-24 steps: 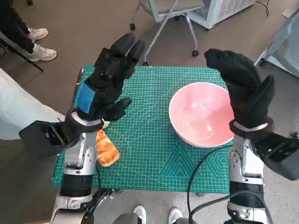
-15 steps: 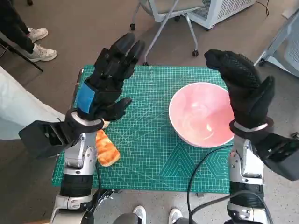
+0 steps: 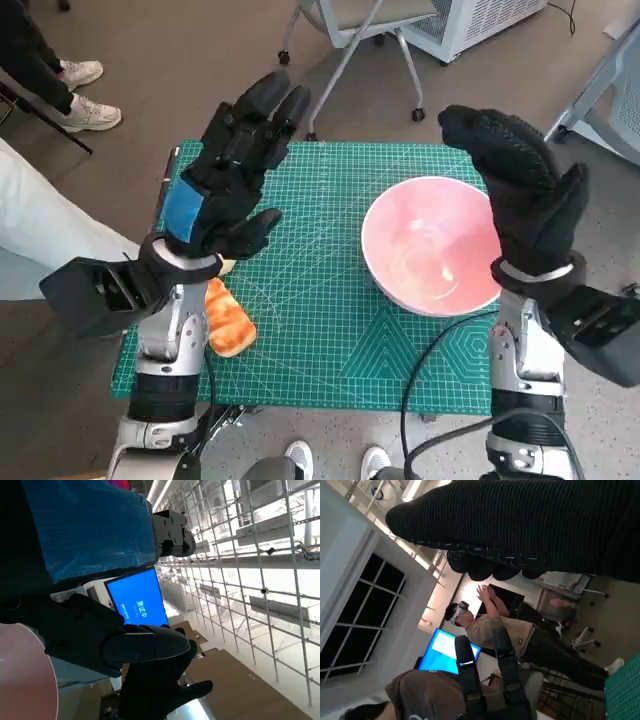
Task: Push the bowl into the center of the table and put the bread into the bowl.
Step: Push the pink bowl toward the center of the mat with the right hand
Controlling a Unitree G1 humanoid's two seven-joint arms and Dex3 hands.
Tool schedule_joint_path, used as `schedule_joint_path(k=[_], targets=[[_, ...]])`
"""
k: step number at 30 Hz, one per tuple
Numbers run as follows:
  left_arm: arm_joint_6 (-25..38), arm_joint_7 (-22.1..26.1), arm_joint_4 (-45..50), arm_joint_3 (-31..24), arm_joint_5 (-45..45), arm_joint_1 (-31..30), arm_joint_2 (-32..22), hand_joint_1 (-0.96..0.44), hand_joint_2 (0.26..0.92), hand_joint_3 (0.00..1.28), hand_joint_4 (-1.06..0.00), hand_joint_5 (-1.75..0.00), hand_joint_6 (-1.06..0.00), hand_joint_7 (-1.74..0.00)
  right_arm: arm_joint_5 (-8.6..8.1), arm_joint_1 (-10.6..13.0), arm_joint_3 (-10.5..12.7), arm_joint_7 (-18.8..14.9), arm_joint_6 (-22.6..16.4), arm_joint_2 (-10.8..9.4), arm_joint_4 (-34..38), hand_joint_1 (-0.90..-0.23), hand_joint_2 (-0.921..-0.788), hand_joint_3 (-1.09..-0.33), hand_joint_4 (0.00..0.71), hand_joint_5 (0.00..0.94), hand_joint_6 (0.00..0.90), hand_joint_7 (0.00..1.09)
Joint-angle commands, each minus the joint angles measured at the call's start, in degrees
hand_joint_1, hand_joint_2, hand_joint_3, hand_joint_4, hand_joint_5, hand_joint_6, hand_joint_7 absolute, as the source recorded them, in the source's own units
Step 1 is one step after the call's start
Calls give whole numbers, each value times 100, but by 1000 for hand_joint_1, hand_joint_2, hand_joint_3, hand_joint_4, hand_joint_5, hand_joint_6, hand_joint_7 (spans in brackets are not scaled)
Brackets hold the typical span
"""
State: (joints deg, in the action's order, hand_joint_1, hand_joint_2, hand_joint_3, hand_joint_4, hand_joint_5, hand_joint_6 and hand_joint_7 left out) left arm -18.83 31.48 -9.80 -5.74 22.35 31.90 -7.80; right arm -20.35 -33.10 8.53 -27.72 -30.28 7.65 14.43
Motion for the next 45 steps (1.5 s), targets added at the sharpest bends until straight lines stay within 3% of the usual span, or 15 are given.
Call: schedule_joint_path(k=[1,11,16,18,22,29,38,45], targets=[[9,-13,82,-25,19,-13,2,-664,921,438,-100,-8,1,-432,-56,103,-14,-43,85,-8,40,-682,-921,-738,187,1,11,591],[-59,-14,41,-4,-27,-20,28,-664,921,437,-102,-9,1,-440,-69,130,41,-53,65,55,46,-680,-921,-736,191,3,13,591],[-49,-7,66,-3,-10,-36,39,-662,921,438,-102,-9,1,-441,-320,71,406,-259,-4,402,340,-690,-921,-706,204,3,80,486],[-49,-2,72,-9,-5,-45,40,-662,921,438,-101,-9,1,-441,-375,7,582,-321,-111,544,598,-693,-921,-697,203,2,103,446],[-65,-11,61,-30,-9,-63,38,-662,921,436,-102,-9,1,-441,-331,-143,969,-224,-444,813,1299,-694,-921,-693,188,0,137,371],[-131,-54,61,-41,-86,-97,34,-664,921,432,-104,-10,1,-443,-117,-391,1457,361,-938,1062,2623,-697,-921,-706,190,2,172,289],[-62,-66,59,-81,-44,-91,-13,-669,921,431,-105,-9,1,-442,-96,-759,1740,848,-992,1189,4208,-661,-921,-769,184,0,175,260],[-52,-97,41,-82,-65,-63,-33,-683,921,430,-106,-10,1,-441,-153,-985,1851,702,-713,1172,5229,-634,-921,-782,138,0,161,240]])
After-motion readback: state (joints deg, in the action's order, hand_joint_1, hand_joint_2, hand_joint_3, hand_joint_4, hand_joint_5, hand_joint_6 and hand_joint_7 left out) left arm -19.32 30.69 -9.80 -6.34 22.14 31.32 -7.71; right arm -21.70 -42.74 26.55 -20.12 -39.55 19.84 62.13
